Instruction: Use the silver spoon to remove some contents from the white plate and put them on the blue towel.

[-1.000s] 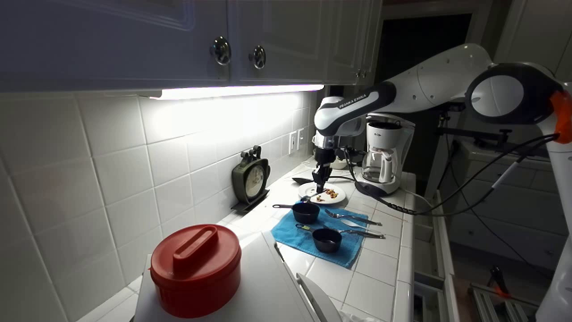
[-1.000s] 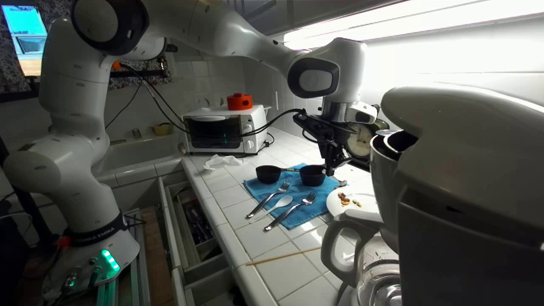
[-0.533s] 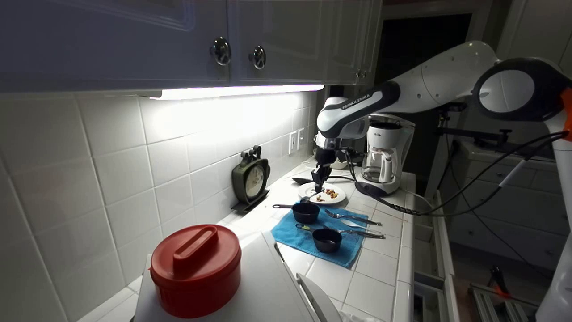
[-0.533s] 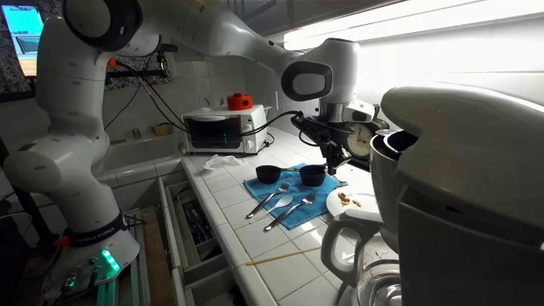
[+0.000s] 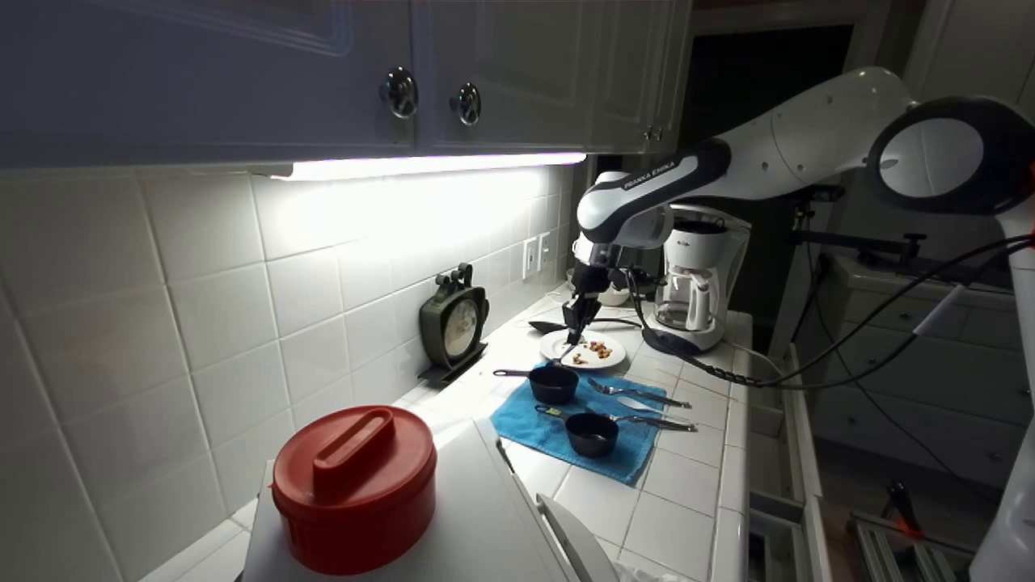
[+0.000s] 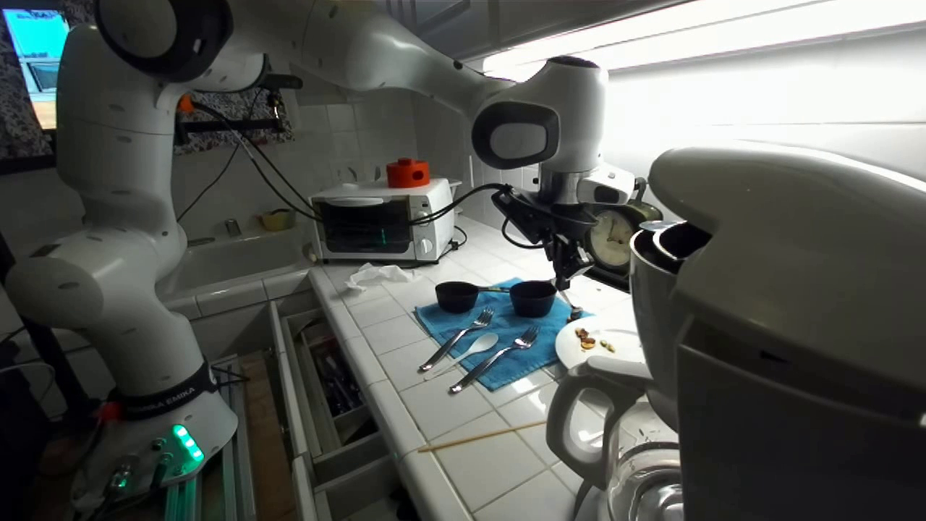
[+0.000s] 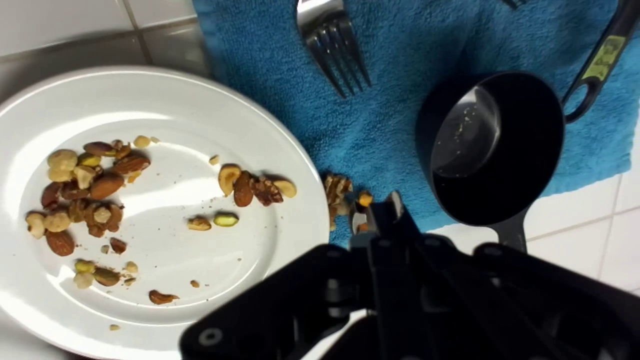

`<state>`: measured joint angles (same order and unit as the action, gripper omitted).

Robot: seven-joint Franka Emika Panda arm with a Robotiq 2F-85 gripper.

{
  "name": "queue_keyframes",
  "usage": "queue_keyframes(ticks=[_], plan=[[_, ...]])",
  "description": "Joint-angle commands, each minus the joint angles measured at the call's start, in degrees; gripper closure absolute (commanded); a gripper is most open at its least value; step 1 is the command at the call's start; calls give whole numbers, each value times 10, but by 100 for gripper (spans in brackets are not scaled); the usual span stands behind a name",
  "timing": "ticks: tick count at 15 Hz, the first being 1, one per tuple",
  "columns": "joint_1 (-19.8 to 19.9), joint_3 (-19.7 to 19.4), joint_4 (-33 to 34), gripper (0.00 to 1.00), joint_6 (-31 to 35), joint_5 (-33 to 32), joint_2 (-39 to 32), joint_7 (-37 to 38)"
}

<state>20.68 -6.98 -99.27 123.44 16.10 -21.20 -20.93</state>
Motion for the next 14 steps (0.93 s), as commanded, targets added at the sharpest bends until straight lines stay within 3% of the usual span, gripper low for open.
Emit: queue_keyframes(ticks=[1, 7, 14], plan=[[4, 0, -36, 96, 30, 28, 32, -6], [8, -6, -58, 96, 60, 43, 49, -3], [4, -12, -102, 96, 47, 51, 82, 5]])
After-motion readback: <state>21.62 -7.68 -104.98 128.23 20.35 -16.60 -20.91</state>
